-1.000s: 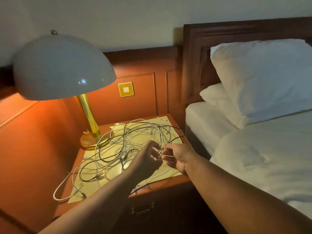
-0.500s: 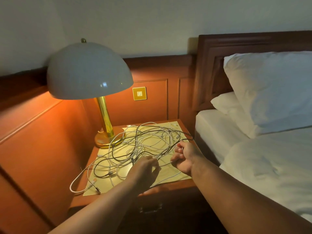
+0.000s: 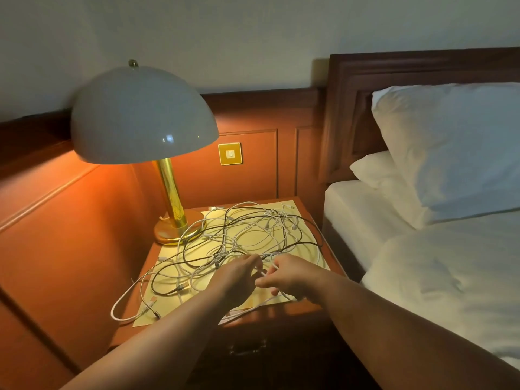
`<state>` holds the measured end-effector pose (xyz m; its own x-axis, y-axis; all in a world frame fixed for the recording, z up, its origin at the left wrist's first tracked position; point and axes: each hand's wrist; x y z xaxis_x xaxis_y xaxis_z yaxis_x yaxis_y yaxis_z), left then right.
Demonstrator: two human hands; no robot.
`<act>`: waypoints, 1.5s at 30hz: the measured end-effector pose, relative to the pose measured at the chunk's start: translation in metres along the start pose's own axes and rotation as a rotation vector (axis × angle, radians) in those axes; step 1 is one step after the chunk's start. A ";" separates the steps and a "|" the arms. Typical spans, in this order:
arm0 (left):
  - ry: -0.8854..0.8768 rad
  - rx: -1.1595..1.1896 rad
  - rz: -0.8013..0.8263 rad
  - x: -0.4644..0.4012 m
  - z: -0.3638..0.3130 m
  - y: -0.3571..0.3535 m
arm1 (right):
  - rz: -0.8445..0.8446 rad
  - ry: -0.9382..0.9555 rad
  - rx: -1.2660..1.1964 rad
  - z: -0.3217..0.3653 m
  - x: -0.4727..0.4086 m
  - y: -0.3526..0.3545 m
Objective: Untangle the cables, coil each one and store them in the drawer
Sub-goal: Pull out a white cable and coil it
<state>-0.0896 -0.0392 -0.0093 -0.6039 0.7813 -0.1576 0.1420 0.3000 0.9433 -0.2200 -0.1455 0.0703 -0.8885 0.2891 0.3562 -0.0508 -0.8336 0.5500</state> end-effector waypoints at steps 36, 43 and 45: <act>0.033 -0.036 0.113 -0.016 0.010 -0.026 | -0.085 -0.039 0.032 -0.023 -0.019 -0.005; 0.075 0.036 0.047 -0.011 0.007 -0.045 | -0.319 0.140 0.432 -0.030 -0.017 -0.020; 0.115 0.077 0.016 -0.009 0.007 -0.050 | -0.351 0.231 0.501 -0.038 -0.020 -0.024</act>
<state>-0.0855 -0.0578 -0.0572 -0.6866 0.7196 -0.1040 0.2092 0.3326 0.9196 -0.2190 -0.1489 0.0209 -0.9359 0.3488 -0.0493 -0.1865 -0.3719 0.9093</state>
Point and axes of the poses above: each hand's wrist, its own x-axis away from the middle knuckle, its own y-axis out of the back of the hand, z = x × y, and after that the axes turned 3 degrees about y, right-handed
